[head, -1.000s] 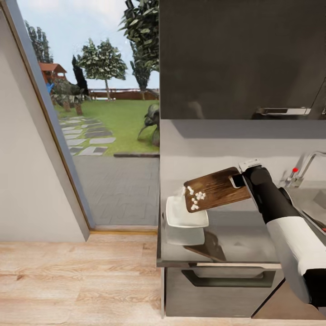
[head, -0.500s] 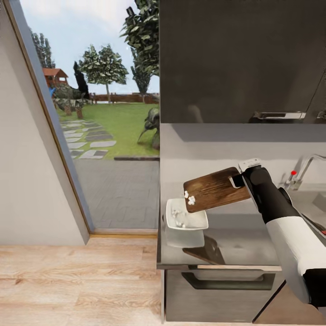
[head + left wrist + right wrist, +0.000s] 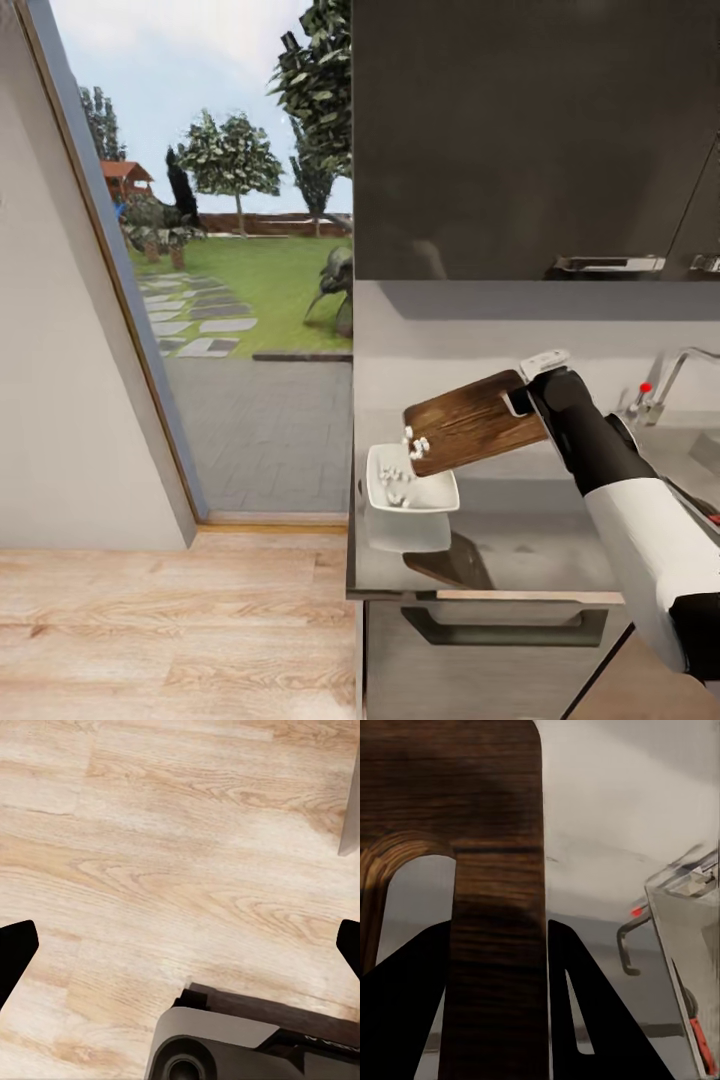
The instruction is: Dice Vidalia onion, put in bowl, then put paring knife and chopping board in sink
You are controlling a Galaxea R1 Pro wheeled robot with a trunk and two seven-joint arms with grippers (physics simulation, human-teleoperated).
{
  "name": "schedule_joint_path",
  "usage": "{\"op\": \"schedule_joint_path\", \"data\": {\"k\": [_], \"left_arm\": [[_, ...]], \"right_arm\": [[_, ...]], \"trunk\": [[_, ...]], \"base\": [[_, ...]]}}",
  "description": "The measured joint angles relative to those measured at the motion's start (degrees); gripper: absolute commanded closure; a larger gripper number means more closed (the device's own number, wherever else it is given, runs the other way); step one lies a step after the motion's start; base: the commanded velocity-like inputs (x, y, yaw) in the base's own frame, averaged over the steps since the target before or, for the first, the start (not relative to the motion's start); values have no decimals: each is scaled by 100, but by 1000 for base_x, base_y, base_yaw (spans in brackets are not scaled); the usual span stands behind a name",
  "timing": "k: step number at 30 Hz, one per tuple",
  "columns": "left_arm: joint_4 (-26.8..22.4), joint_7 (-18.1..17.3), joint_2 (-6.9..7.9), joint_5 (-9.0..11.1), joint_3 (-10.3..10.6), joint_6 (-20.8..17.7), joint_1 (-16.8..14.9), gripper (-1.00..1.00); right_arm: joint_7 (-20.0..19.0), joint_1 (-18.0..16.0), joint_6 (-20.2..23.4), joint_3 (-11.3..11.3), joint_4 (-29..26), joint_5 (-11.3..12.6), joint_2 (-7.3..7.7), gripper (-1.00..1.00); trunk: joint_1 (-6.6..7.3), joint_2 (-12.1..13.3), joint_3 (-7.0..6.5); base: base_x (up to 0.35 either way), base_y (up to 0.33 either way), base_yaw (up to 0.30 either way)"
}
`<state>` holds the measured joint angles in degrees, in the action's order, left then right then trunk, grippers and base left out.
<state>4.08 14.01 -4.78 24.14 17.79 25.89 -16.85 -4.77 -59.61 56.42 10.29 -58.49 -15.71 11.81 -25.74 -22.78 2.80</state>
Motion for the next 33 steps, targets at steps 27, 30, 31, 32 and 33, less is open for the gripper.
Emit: {"op": "schedule_joint_path", "data": {"k": [27,30,31,32,33], "left_arm": [[0,1,0,0,1,0,0,-100],[0,0,0,0,-1,0,1,-100],[0,0,0,0,0,0,-1,-100],[0,0,0,0,0,0,0,-100],[0,1,0,0,0,0,0,-100]], "right_arm": [[2,1,-17,123,0,-426,18,100],[-228,0,-40,-321,-7,-422,29,100],[-545,0,-39,-652,-9,-390,31,100],[-931,1,-33,-975,-9,-356,41,100],[-1185,0,-30,-1142,-8,-348,51,100]], "trunk": [[0,0,-12],[0,0,-12],[0,0,-12],[0,0,-12],[0,-1,-12]], "base": [[0,0,0],[0,0,0],[0,0,0],[0,0,0],[0,0,0]]}}
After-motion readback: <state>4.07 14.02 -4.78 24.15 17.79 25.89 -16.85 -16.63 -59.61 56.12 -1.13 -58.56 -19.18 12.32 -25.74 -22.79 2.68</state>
